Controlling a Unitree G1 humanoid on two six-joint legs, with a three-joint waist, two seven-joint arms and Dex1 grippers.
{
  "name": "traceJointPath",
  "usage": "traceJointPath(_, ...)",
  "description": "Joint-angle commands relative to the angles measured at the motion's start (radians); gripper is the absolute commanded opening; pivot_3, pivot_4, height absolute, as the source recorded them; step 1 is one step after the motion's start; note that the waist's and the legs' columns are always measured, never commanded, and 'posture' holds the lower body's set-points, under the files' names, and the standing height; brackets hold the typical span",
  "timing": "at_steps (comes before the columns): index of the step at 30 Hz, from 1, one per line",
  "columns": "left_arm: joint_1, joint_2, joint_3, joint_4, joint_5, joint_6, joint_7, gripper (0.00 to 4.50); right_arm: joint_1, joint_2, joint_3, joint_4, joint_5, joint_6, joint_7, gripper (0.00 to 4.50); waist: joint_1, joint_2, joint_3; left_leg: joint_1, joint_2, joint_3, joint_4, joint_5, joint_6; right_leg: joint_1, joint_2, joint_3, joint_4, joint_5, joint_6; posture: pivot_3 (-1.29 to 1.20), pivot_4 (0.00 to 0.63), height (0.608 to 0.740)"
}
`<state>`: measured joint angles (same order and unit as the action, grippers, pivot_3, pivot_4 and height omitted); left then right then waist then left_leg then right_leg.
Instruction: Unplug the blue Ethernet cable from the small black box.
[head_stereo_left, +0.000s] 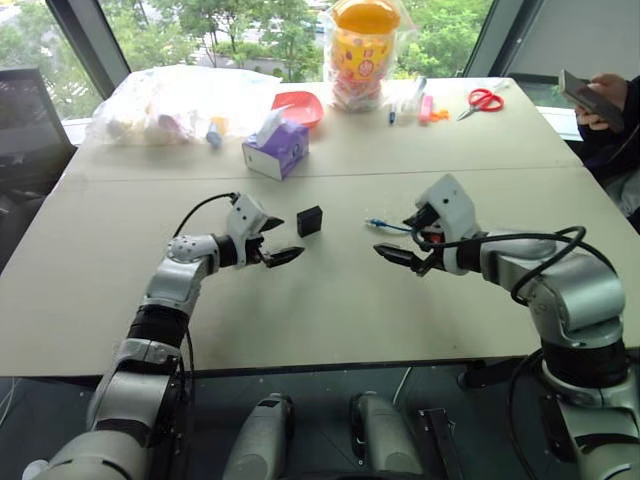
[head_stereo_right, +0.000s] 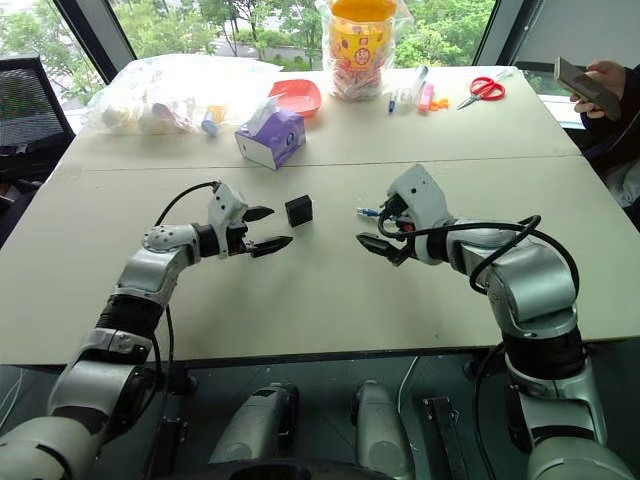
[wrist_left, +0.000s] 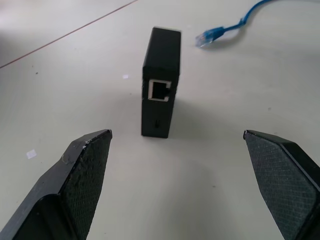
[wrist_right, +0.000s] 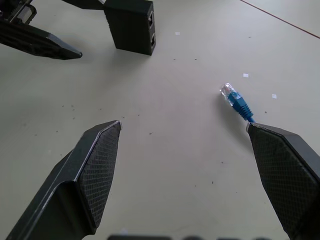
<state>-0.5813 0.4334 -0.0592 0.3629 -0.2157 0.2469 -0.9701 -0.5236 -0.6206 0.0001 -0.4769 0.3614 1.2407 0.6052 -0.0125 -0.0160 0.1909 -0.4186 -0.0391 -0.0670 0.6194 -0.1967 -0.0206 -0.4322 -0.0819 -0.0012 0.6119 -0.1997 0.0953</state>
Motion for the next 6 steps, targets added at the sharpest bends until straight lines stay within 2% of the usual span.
traceJointPath(1,0.043,0.061,0.054,-0.212,-0.086,0.128,-0.015,4.42,0.015,-0.047,-0.042,-0.049,0.031,0.006,0.01,4.17,-0.001,0.0,0.0,0.0,0.0,0.0,0.0,0.0,0.0,0.0,0.0,0.0,0.0,0.0,0.0,0.0,0.15,0.74)
traceJointPath(6,0.099,0.107,0.081,-0.393,-0.158,0.264,0.003,4.42,0.033,-0.088,-0.071,-0.068,0.079,0.012,0.033,4.17,0.001,0.0,0.0,0.0,0.0,0.0,0.001,0.0,0.0,0.0,0.0,0.0,0.0,0.0,-0.001,0.0,0.15,0.74)
